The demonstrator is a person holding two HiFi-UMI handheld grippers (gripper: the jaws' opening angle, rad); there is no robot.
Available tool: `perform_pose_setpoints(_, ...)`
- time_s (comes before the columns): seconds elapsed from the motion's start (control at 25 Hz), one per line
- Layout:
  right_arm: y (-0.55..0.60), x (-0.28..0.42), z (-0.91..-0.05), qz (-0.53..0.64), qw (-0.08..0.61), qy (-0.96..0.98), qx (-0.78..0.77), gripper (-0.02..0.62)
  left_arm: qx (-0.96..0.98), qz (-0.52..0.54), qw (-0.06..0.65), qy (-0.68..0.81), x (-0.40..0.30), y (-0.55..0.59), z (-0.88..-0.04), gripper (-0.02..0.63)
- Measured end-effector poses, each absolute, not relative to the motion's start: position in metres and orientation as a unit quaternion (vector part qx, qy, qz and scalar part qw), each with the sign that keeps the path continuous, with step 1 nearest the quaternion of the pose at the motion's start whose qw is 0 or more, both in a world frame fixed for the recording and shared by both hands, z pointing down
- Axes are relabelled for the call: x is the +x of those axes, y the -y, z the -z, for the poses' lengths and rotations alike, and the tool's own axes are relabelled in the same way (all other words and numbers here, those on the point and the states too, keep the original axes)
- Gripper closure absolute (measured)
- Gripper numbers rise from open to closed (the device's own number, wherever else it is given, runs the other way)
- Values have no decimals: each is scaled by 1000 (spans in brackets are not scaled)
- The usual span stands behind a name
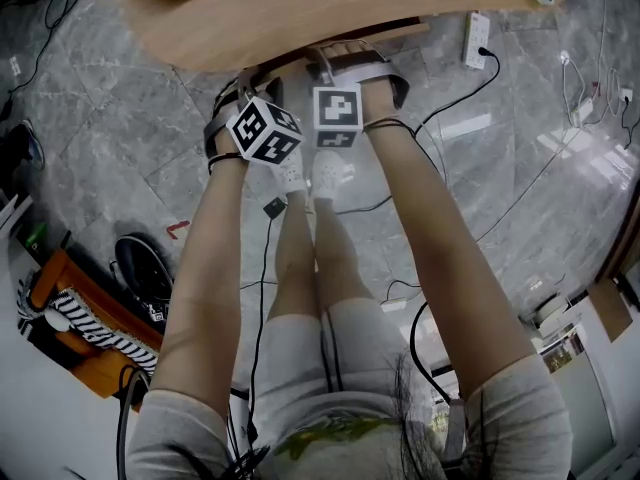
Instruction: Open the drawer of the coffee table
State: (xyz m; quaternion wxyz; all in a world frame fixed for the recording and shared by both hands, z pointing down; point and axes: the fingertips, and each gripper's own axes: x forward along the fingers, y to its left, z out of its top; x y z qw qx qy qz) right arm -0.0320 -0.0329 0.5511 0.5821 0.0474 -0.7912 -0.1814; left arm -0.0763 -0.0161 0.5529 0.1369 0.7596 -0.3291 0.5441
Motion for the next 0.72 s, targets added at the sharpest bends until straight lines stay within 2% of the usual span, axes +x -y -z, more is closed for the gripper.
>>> perform_pose_setpoints(0.16, 37, -30, -552, 140, 584, 798, 54, 492, 761, -542, 138, 329, -76, 17, -553, 489)
perform_pose_setpoints(0.36, 36, -30, -554, 119, 582, 802, 57, 492, 754, -534, 172, 342, -76, 15, -555, 489)
perform_pose_setpoints(0.72, 36, -29, -555, 116, 575, 806, 75, 492, 752, -534, 174, 344, -76, 14, -557, 489)
